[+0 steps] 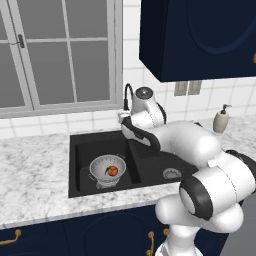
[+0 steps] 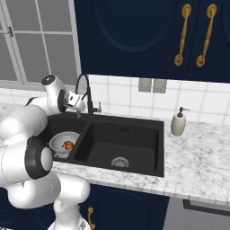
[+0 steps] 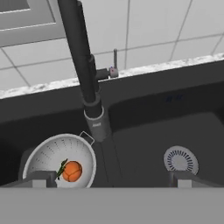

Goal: Put the colander in the sink, put the orange in the colander, and turn on the sink faucet and pour water over the colander.

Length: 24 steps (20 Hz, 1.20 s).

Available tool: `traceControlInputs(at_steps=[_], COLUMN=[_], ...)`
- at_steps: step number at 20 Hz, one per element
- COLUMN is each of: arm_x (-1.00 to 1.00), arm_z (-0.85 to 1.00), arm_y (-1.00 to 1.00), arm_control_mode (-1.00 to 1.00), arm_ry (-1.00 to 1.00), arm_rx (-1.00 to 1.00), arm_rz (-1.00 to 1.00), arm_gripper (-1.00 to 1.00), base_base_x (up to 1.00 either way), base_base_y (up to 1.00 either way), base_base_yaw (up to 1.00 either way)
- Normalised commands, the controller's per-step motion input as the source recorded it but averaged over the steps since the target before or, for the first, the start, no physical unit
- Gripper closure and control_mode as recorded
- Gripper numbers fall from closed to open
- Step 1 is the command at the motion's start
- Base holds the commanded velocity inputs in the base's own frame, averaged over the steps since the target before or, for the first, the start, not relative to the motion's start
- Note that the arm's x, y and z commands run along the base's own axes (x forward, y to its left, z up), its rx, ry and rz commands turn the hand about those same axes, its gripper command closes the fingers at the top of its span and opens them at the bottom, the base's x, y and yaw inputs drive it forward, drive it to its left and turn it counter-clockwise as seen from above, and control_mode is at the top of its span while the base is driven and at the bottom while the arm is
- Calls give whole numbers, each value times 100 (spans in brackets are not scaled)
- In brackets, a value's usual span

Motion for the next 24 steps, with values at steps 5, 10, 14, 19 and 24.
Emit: traceControlInputs(at_steps=[5, 10, 14, 19, 24], arm_x=[45, 49, 50, 44, 42], arm_z=[-7, -9, -16, -19, -23], arm_y=[0, 0, 0, 2, 7], arm_control_mode=[-100, -100, -100, -100, -100], arm_ry=[0, 0, 0, 0, -1], arm_rx=[-6, 0, 0, 0, 0], arm_rz=[3, 1, 2, 3, 3], arm_gripper=[-100, -100, -100, -100, -100], base_base_x=[0, 0, 0, 0, 0], base_base_y=[0, 0, 0, 0, 0], base_base_yaw=[0, 0, 0, 0, 0])
